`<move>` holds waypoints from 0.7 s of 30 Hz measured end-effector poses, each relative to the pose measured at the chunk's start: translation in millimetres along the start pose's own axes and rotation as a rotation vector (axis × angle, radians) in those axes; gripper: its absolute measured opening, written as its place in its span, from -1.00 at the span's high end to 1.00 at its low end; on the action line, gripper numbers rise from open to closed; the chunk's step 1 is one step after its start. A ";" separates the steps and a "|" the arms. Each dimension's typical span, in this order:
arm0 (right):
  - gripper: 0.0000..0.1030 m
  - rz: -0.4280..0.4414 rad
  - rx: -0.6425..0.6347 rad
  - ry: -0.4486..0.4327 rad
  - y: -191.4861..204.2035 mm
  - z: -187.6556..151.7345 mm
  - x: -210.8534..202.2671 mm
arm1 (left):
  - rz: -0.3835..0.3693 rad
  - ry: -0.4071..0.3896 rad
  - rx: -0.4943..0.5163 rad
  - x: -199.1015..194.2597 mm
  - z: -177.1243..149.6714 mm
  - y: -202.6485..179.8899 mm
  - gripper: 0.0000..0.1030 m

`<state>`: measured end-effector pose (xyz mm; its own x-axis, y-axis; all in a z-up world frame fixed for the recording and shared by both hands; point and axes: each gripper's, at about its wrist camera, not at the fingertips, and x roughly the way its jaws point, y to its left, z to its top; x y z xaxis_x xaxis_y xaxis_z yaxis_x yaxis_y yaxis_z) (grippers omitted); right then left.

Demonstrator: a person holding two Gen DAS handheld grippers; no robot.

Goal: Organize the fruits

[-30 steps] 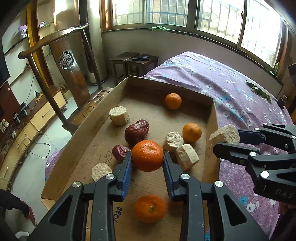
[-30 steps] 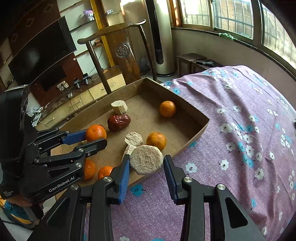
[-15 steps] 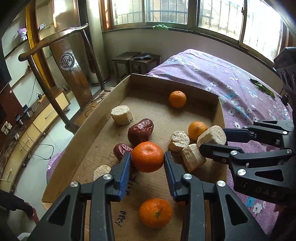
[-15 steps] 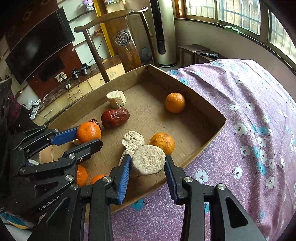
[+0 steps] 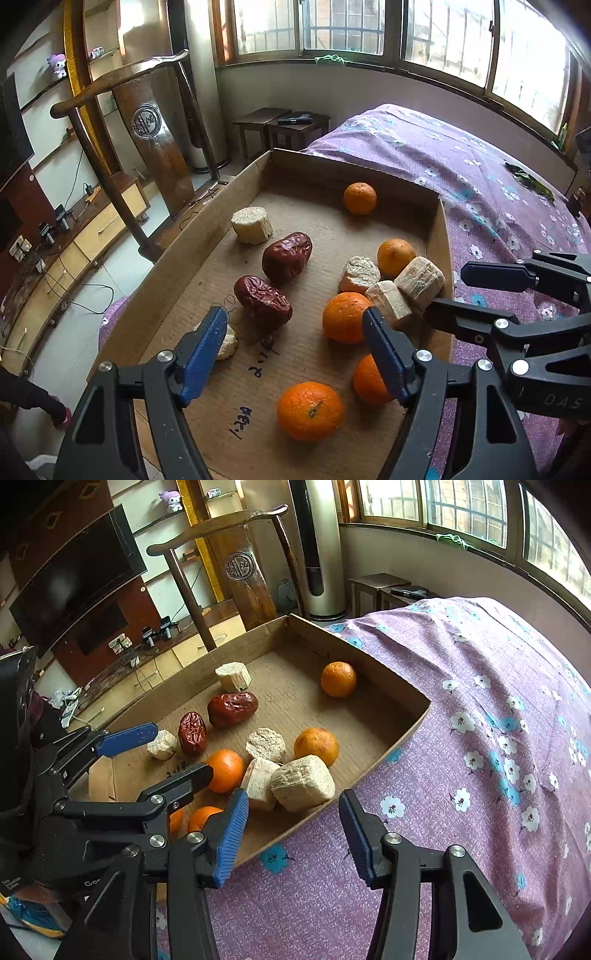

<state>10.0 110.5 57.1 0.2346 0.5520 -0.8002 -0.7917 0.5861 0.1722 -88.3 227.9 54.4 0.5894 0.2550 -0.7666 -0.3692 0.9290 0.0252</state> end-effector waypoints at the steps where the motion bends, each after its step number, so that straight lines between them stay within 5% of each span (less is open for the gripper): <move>1: -0.08 -0.003 0.001 -0.004 0.4 -1.4 -2.4 | 0.005 -0.010 0.000 -2.2 -0.8 -0.1 -0.55; 12: -0.69 -0.120 0.088 -0.154 1.6 -24.3 -52.0 | 0.035 -0.125 0.003 -28.7 -2.1 -10.2 -0.79; 21: -0.82 -0.142 0.105 -0.183 5.1 -37.0 -72.5 | 0.029 -0.166 -0.023 -48.1 -4.2 -10.5 -0.81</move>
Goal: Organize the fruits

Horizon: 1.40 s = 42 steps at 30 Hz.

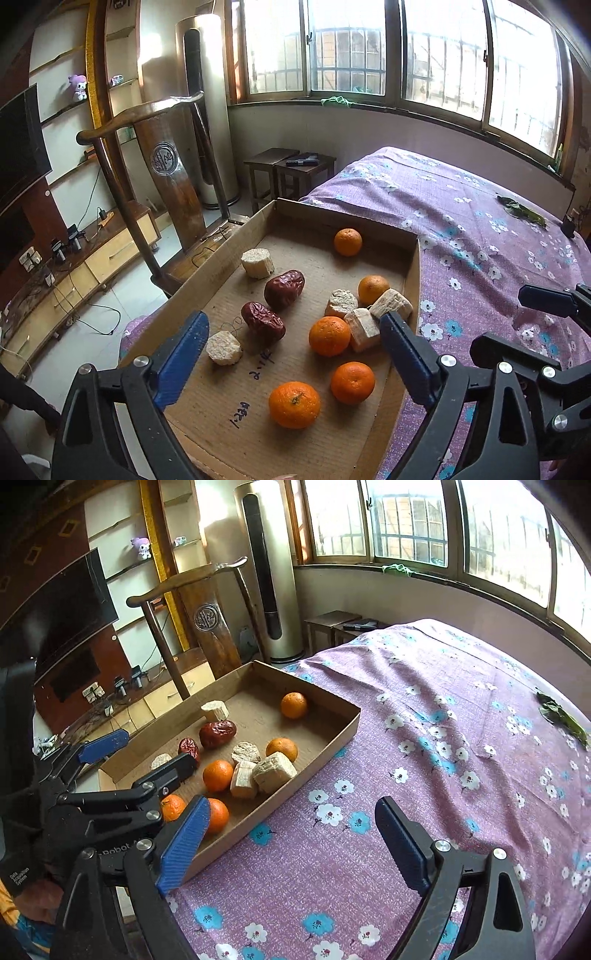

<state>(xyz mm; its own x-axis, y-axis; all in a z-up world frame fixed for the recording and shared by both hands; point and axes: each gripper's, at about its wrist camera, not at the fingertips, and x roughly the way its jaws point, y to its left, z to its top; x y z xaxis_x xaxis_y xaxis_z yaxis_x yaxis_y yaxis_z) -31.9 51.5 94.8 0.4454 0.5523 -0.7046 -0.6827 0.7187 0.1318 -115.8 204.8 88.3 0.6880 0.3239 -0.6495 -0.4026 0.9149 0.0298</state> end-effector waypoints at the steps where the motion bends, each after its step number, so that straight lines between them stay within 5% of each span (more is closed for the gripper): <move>1: -0.82 0.000 0.000 0.003 0.2 -0.9 -0.7 | 0.001 -0.003 -0.001 -1.9 -0.4 0.3 -0.81; 42: -0.83 0.006 -0.034 0.065 5.5 -13.8 5.3 | 0.020 -0.011 0.004 -17.4 -4.5 1.8 -0.81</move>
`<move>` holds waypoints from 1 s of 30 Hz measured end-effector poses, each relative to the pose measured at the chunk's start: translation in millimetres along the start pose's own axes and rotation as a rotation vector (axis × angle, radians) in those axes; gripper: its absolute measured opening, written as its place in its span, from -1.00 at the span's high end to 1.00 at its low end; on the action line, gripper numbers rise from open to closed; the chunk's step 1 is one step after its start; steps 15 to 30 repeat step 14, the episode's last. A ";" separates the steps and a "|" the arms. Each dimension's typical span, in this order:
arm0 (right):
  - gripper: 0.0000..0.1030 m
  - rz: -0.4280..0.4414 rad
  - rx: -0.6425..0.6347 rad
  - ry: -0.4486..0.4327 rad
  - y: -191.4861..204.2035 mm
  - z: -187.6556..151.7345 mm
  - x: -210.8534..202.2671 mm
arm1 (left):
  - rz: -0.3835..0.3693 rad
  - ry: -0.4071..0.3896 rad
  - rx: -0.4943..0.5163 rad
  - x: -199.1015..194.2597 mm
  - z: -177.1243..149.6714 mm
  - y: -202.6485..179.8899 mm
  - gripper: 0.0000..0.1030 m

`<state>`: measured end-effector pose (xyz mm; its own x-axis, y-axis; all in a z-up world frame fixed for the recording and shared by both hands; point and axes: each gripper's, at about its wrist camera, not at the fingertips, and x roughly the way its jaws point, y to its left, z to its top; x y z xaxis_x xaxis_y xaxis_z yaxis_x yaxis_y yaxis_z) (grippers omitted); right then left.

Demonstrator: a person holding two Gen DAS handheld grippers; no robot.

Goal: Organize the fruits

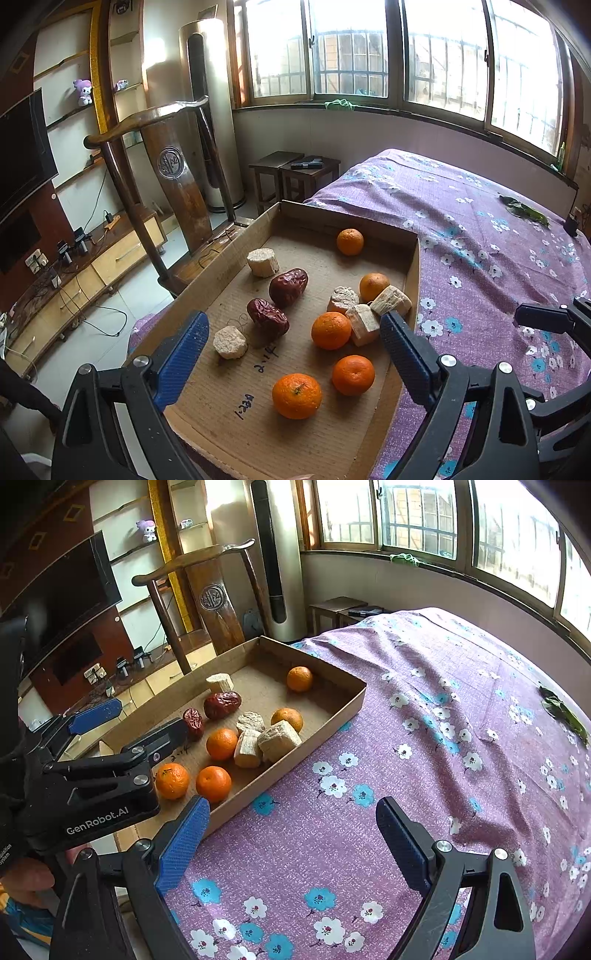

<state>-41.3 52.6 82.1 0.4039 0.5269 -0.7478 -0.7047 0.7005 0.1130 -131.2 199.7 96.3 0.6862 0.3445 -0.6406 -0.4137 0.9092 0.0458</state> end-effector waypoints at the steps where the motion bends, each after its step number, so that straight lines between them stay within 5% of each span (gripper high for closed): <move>1: -0.83 0.000 0.001 0.002 -0.3 -0.3 0.6 | 0.001 0.000 0.000 -0.3 -0.3 0.7 -0.81; 30: -0.83 -0.016 0.010 0.006 -7.2 -4.9 -2.7 | -0.003 -0.019 0.028 -1.7 0.2 -6.3 -0.81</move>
